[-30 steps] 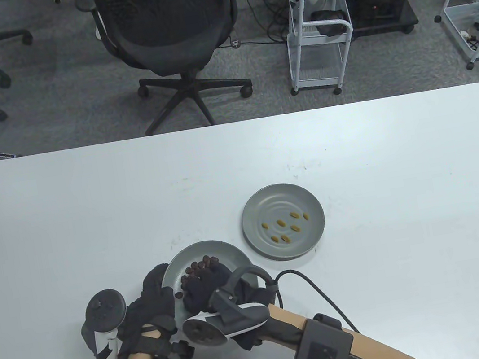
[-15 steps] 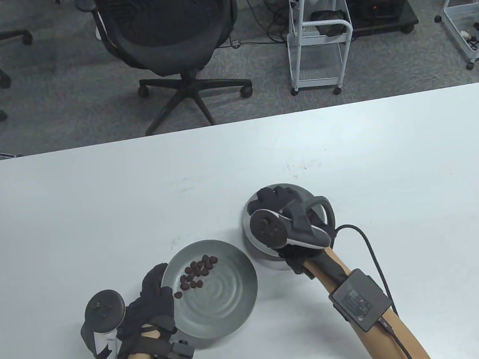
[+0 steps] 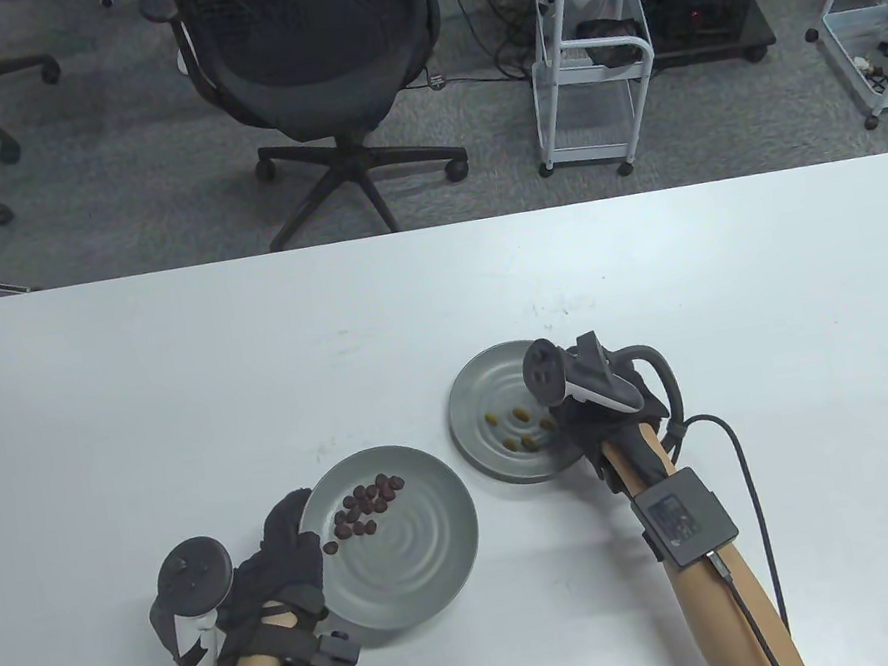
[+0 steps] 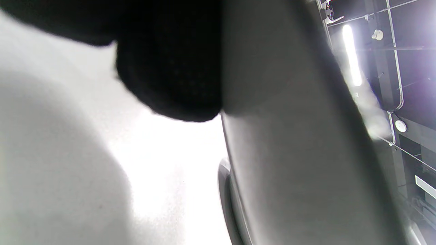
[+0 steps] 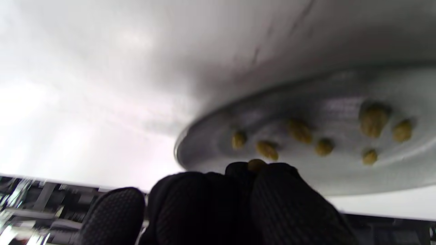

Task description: Pick raisins with hand pinch into plate

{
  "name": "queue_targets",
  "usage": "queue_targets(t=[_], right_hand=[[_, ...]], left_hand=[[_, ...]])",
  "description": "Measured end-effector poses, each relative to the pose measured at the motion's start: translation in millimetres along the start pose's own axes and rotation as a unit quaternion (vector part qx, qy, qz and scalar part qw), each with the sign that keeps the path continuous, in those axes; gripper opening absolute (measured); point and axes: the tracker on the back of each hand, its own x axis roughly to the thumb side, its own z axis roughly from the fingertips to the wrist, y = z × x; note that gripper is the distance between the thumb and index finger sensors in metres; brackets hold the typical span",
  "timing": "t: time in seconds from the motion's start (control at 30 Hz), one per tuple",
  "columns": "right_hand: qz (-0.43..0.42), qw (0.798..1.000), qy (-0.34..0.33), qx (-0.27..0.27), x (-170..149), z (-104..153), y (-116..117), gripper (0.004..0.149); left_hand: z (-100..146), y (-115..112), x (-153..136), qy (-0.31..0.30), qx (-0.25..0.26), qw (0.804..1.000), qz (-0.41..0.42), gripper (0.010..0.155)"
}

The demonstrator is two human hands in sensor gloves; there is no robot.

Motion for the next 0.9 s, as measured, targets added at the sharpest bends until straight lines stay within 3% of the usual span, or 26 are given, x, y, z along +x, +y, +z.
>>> queue_targets(t=[0.1,0.63,0.8,0.9], right_hand=[[0.01,1.0,-0.002,0.026,0,-2,5,0.042],[0.003,1.0,0.003,0.019,-4,6,3,0.047],[-0.01,0.999,0.007,-0.044,-6,32,-28,0.054],[-0.029,0.995,-0.003,-0.097,-3,60,-50,0.06]], left_hand=[[0,0,0,-0.001,0.0,1.0,0.001,0.061],[0,1,1,-0.006,0.004,1.0,0.003,0.061],[2,4,1,-0.009,0.01,1.0,0.01,0.061],[2,6,1,-0.007,0.014,1.0,0.015,0.061]])
